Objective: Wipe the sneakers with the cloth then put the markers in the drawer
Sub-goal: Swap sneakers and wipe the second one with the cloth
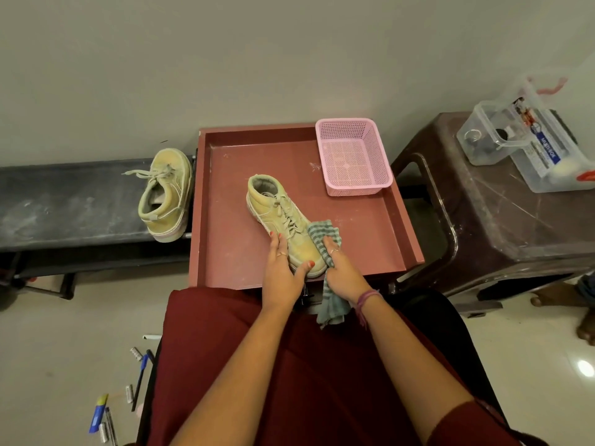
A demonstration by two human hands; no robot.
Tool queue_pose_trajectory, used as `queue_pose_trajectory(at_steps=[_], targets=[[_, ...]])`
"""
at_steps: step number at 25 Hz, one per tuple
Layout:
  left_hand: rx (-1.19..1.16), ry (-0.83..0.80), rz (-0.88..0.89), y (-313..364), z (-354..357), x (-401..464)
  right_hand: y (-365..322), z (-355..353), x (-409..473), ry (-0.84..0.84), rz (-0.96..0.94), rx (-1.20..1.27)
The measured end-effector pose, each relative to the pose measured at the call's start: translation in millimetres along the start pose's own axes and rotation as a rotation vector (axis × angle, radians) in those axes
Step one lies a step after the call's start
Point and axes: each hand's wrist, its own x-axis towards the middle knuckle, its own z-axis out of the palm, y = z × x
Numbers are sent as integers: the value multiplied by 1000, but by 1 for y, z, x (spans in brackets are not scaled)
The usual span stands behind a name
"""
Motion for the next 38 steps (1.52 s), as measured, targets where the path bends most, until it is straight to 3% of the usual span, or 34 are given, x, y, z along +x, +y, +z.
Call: queue_pose_trajectory(at_steps=[6, 12, 19, 23, 25, 27, 31, 34, 38], targets=[[23, -4, -1, -1, -2, -2, -16, -15, 41, -83, 15, -112], [19, -61, 26, -8, -7, 3, 16, 24, -21, 53, -112, -213], [-27, -93, 18, -10, -11, 7, -23, -5, 46, -16, 7, -212], [-58, -103, 33, -14, -10, 8, -12, 16, 11, 18, -62, -415], [-54, -114, 41, -15, -11, 9, 2, 24, -18, 6, -120, -404], [-31, -153, 53, -16, -14, 12, 6, 17, -30, -35, -86, -222], [34, -234, -14, -2, -10, 4, 0, -22, -32, 40, 151, 488], [57, -97, -147, 14, 15, -11, 6, -41, -37, 158, 244, 834], [53, 92, -246, 20, 31, -10, 7, -46, -35, 232, 199, 961]])
